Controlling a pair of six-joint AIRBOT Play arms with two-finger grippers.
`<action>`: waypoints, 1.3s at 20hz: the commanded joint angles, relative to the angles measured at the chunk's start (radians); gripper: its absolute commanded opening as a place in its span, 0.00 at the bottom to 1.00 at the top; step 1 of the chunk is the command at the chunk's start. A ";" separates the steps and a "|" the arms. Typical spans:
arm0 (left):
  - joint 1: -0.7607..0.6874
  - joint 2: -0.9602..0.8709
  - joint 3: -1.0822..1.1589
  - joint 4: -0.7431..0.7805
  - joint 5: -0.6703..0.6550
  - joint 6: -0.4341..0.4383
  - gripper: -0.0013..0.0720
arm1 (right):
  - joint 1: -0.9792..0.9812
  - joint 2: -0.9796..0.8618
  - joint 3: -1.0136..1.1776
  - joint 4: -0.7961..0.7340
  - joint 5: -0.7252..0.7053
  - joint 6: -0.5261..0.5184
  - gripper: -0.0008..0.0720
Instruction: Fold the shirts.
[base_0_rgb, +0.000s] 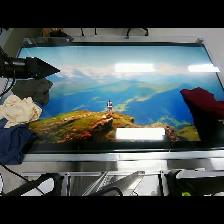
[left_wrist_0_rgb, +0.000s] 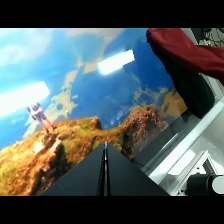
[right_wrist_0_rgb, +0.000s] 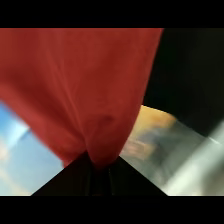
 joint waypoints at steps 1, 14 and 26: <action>0.000 0.000 0.000 0.000 0.002 0.000 0.03 | -0.001 0.019 -0.132 -0.114 0.048 0.024 0.05; 0.000 0.000 0.000 -0.002 0.001 0.000 0.03 | 0.002 0.049 -0.118 0.197 -0.078 -0.069 0.71; -0.246 0.271 -0.515 0.055 0.109 0.003 0.03 | 0.822 0.498 -0.851 0.227 -0.632 -0.292 0.03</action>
